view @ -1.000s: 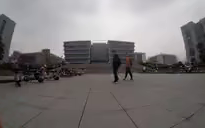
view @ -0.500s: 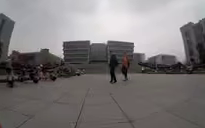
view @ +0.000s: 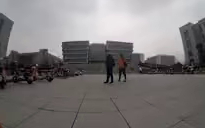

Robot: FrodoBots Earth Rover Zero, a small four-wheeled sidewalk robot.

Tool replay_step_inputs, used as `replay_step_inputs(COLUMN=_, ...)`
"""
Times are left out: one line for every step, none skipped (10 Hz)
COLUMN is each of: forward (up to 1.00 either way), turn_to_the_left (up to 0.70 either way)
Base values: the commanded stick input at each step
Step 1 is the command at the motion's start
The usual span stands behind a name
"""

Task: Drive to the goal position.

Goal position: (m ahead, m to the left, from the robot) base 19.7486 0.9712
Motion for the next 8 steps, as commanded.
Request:
replay_step_inputs(forward=0.70, turn_to_the_left=-0.01)
replay_step_inputs(forward=0.70, turn_to_the_left=-0.01)
replay_step_inputs(forward=0.70, turn_to_the_left=-0.01)
replay_step_inputs(forward=0.70, turn_to_the_left=-0.01)
replay_step_inputs(forward=0.70, turn_to_the_left=-0.01)
replay_step_inputs(forward=0.70, turn_to_the_left=-0.01)
replay_step_inputs(forward=0.70, turn_to_the_left=-0.01)
replay_step_inputs(forward=0.70, turn_to_the_left=-0.01)
